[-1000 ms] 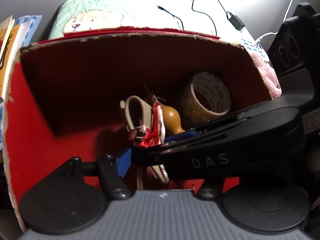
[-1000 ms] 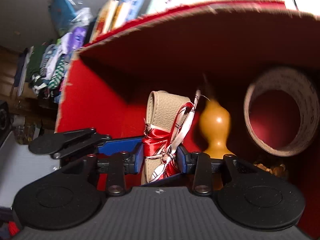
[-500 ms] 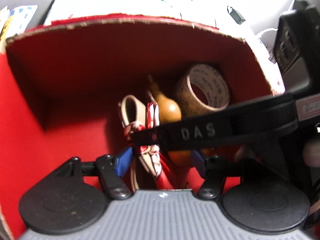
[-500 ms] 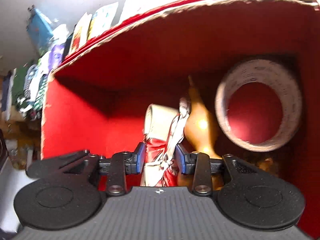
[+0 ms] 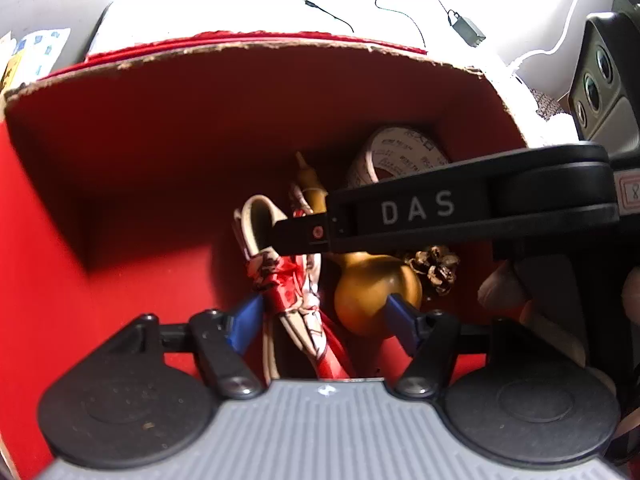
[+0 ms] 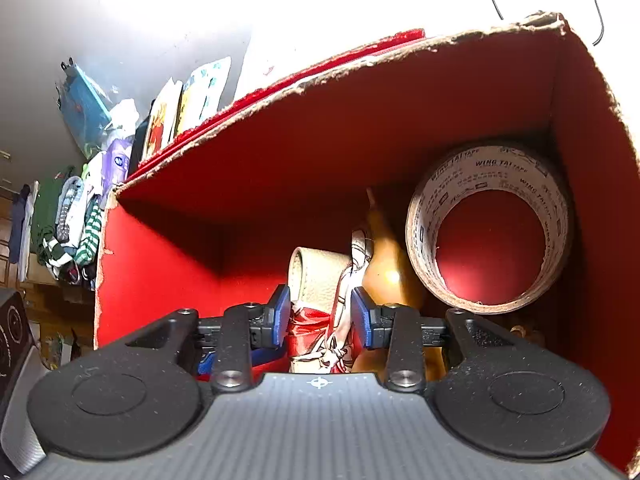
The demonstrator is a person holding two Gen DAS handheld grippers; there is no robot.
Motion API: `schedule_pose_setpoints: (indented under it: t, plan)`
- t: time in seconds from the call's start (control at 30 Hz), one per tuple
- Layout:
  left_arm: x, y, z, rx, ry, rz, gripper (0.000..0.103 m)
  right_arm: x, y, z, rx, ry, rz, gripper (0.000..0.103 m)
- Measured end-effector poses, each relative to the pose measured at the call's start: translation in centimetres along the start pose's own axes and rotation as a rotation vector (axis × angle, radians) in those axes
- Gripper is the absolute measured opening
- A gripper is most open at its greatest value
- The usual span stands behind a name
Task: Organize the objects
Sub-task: 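Lower the strap item into the box beside the gourd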
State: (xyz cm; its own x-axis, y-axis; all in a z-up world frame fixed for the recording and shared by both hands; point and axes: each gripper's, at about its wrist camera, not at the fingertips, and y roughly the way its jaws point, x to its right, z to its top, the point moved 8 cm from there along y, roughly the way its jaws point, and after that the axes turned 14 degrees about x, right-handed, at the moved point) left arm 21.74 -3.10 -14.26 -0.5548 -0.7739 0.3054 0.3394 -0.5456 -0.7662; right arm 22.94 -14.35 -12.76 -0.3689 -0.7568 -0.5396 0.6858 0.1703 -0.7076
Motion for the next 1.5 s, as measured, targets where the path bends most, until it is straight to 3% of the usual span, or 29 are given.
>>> schedule_pose_setpoints:
  t: [0.43, 1.03, 1.37, 1.5]
  plan:
    - [0.7, 0.2, 0.3, 0.021, 0.020, 0.026, 0.072, -0.6, -1.0, 0.9, 0.090, -0.030, 0.023, 0.038]
    - [-0.8, -3.7, 1.8, 0.148, 0.116, 0.285, 0.078, -0.5, -4.0, 1.6, 0.247, -0.131, -0.086, 0.037]
    - [-0.7, -5.9, 1.8, 0.194, 0.131, 0.375, 0.081, -1.1, -6.5, 0.8, 0.304, -0.171, -0.104, 0.037]
    - [-0.8, -7.4, 1.6, 0.218, 0.129, 0.404, 0.083, -1.5, -7.3, 0.2, 0.336, -0.211, -0.124, 0.045]
